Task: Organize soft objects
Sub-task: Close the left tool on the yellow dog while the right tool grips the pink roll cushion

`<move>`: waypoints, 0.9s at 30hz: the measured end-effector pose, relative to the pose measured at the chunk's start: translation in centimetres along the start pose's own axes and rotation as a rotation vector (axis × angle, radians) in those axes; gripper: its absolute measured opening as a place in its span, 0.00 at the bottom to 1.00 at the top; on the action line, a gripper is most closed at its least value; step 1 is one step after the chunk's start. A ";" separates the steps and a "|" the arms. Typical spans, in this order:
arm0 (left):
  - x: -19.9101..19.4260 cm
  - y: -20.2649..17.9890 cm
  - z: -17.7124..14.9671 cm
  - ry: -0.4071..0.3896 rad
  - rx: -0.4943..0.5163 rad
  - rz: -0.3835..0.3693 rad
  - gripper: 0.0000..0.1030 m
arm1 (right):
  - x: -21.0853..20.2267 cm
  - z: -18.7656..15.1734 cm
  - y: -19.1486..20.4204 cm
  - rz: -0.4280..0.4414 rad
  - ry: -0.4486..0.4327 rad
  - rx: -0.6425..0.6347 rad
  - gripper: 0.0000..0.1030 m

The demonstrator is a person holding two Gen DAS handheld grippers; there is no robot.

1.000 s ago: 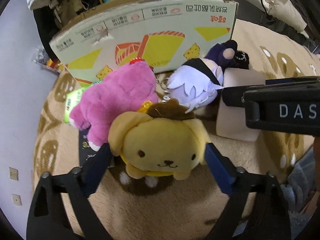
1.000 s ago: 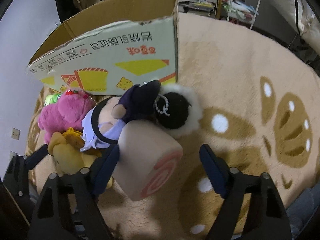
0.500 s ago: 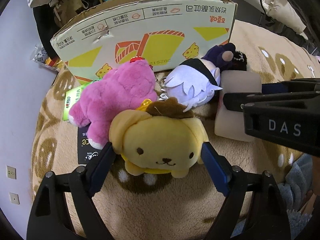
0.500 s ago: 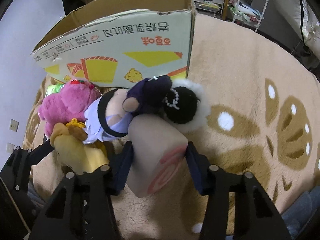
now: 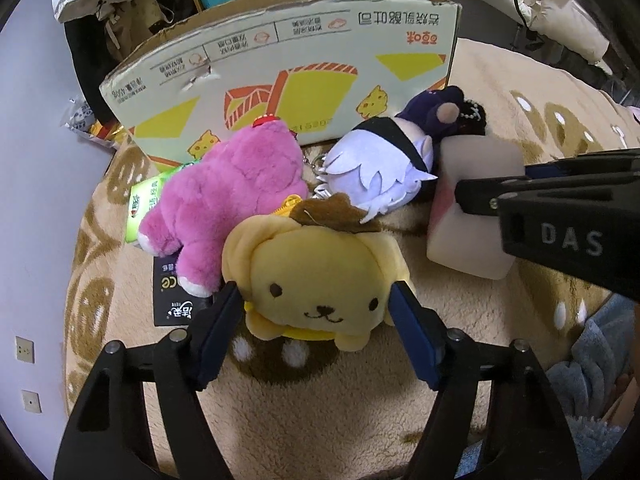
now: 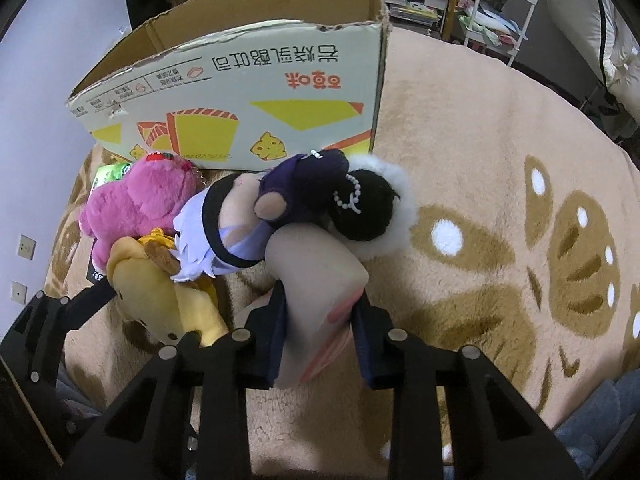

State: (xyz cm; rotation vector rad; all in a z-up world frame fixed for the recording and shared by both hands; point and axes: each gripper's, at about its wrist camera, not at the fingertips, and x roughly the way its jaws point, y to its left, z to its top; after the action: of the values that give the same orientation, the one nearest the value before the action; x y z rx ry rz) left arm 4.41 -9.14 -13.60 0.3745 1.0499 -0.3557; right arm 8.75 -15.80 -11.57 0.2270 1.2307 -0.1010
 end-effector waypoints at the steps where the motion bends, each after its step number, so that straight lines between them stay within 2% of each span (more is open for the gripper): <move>1: 0.0 -0.1 -0.1 -0.002 0.005 0.004 0.72 | -0.1 0.0 0.0 -0.003 0.001 0.000 0.30; 8: 0.3 0.2 -0.1 0.000 -0.009 0.002 0.74 | -0.5 -0.3 0.2 -0.017 -0.004 -0.009 0.31; 19: 1.4 -0.5 0.2 0.001 -0.025 0.033 0.87 | 0.1 -0.1 -0.6 -0.020 0.009 0.022 0.31; 27: 1.8 0.1 0.2 0.010 -0.045 0.032 0.91 | 0.7 0.2 -1.1 -0.029 0.019 0.028 0.34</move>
State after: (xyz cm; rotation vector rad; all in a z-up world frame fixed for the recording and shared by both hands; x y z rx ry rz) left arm 5.40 -9.35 -15.08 0.3525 1.0585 -0.3009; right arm 8.93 -16.91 -12.29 0.2349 1.2527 -0.1412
